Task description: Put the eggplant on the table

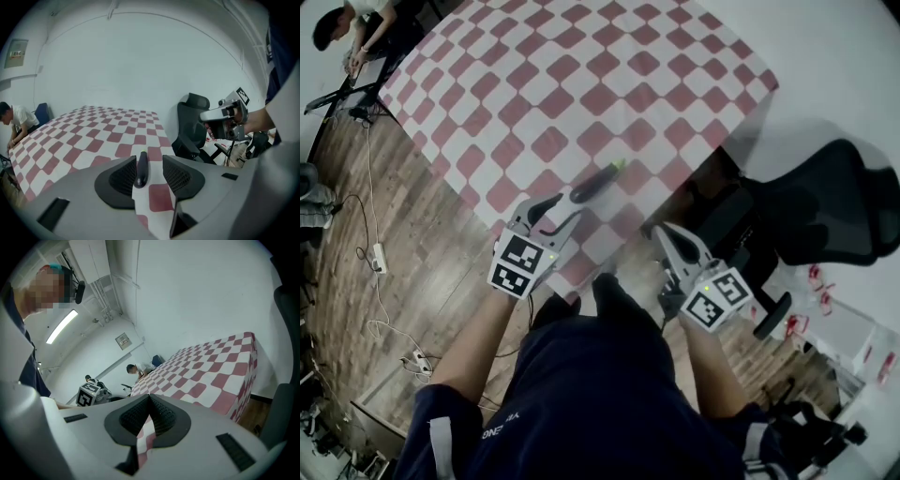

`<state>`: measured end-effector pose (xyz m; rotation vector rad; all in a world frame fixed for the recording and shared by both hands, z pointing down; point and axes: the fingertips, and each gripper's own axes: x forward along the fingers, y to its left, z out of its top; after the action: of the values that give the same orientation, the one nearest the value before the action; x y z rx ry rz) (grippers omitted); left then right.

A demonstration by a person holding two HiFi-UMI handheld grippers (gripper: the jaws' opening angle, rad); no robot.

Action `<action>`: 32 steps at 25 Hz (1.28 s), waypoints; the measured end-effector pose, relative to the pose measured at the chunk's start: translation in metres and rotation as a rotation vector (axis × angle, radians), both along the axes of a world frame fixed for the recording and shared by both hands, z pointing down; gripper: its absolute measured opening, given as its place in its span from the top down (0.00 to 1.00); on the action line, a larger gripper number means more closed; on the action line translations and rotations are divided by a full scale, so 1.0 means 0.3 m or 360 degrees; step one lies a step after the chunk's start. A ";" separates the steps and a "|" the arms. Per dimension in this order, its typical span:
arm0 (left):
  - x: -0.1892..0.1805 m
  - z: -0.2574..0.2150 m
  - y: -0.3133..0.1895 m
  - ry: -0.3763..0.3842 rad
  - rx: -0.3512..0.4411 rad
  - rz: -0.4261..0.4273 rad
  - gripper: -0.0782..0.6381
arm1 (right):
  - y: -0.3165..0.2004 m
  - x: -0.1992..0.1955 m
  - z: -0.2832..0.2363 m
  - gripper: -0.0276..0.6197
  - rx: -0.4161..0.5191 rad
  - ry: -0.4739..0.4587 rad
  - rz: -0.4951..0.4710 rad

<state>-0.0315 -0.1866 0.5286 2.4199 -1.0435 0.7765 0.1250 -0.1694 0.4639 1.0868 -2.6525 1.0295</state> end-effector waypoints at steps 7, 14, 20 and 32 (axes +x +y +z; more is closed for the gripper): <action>-0.096 -0.186 0.062 0.0158 0.0160 -0.0058 0.73 | 0.013 -0.045 -0.090 0.93 0.0107 0.0012 0.0057; -0.199 -0.279 0.128 0.0290 0.0234 -0.0111 0.82 | 0.070 -0.126 -0.154 0.93 0.0178 0.0035 0.0046; -0.246 -0.300 0.183 0.0344 0.0251 -0.0104 0.84 | 0.116 -0.184 -0.183 0.93 0.0221 0.0058 0.0029; -0.273 -0.323 0.227 0.0409 0.0242 -0.0073 0.85 | 0.159 -0.234 -0.201 0.93 0.0242 0.0079 0.0031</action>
<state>-0.1134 -0.1186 0.4316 2.5279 -1.0834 0.3687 0.0548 -0.1217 0.4036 1.1516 -2.7228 0.8031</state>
